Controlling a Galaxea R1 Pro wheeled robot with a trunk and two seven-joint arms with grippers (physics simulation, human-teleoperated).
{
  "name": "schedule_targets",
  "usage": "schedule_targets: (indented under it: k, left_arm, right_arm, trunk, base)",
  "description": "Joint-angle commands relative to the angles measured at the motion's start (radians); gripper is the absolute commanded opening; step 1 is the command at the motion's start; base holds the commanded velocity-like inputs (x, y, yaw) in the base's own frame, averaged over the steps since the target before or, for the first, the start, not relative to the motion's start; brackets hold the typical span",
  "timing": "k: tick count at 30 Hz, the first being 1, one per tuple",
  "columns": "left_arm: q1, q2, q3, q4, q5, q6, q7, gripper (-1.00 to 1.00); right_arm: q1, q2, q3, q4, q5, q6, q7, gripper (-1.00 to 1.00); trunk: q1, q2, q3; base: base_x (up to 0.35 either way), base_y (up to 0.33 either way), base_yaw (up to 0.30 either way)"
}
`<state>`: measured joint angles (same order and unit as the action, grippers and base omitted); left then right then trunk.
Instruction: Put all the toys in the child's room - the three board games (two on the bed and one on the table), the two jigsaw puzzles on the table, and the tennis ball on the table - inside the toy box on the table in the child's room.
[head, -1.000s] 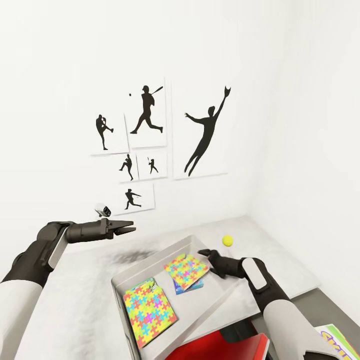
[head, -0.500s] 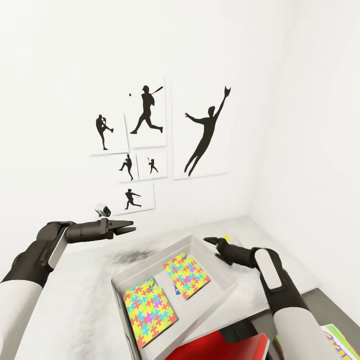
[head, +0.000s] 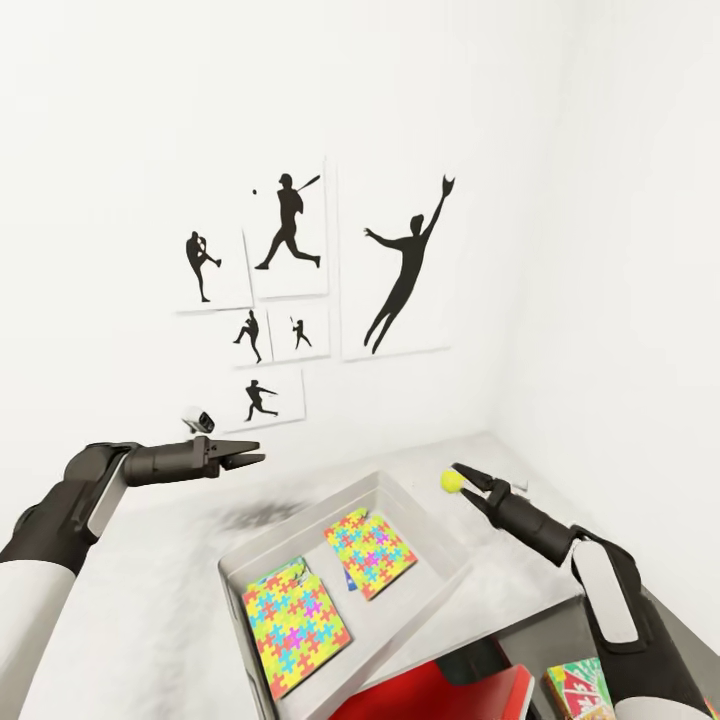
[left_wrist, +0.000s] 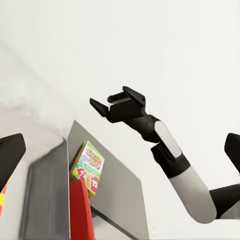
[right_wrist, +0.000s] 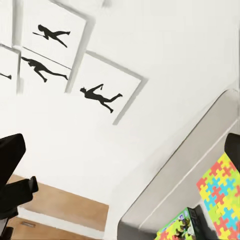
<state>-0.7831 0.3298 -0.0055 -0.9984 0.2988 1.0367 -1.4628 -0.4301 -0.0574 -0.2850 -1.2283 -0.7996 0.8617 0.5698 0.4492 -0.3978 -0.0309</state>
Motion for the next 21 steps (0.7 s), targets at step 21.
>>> schedule_targets:
  k: [21]
  left_arm:
    - [-0.001, 0.003, -0.001, 0.0, 0.0, 0.01, -0.033, 1.0]
  right_arm:
    - [0.031, -0.025, -0.063, 0.0, 0.004, -0.003, 0.093, 1.0]
  trunk:
    - [0.001, -0.002, 0.024]
  base:
    - [-0.102, 0.073, -0.208]
